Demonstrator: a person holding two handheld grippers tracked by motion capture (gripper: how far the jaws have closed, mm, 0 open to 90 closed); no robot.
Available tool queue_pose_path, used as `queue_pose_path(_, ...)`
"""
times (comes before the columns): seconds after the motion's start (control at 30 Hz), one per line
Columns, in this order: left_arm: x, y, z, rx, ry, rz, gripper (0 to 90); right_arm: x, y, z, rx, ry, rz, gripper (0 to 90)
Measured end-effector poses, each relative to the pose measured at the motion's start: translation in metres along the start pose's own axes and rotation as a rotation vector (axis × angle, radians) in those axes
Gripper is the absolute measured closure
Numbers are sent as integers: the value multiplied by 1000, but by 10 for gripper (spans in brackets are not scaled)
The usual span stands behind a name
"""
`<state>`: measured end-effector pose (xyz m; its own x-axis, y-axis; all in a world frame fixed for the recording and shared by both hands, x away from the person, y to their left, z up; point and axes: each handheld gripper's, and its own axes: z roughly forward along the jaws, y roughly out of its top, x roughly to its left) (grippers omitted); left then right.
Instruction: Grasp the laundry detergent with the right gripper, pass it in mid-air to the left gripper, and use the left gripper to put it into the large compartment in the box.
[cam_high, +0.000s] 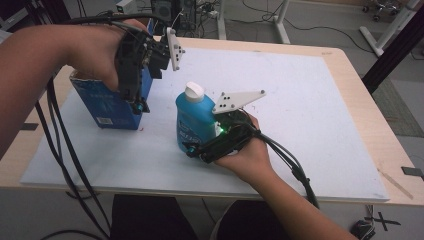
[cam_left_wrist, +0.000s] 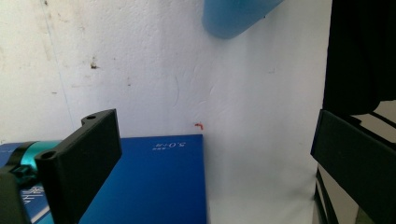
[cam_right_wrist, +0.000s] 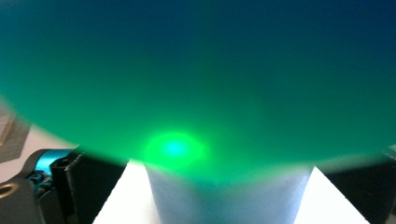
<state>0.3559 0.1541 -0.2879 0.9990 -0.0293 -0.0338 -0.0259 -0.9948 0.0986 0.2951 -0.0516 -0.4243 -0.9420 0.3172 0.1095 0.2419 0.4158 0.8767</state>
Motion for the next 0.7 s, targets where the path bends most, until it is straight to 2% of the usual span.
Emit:
queue_pose_path(0.17, 0, 0, 1, -1, -2, -1, 17, 2, -2, 1, -19, -31, 4, 70)
queue_pose_path(0.23, 0, 0, 1, 0, -3, 2, 17, 2, -3, 0, -36, -25, -4, 143)
queue_pose_path(0.7, 1, 0, 3, 1, -5, 0, 17, 3, -5, 1, -50, -47, -12, 188)
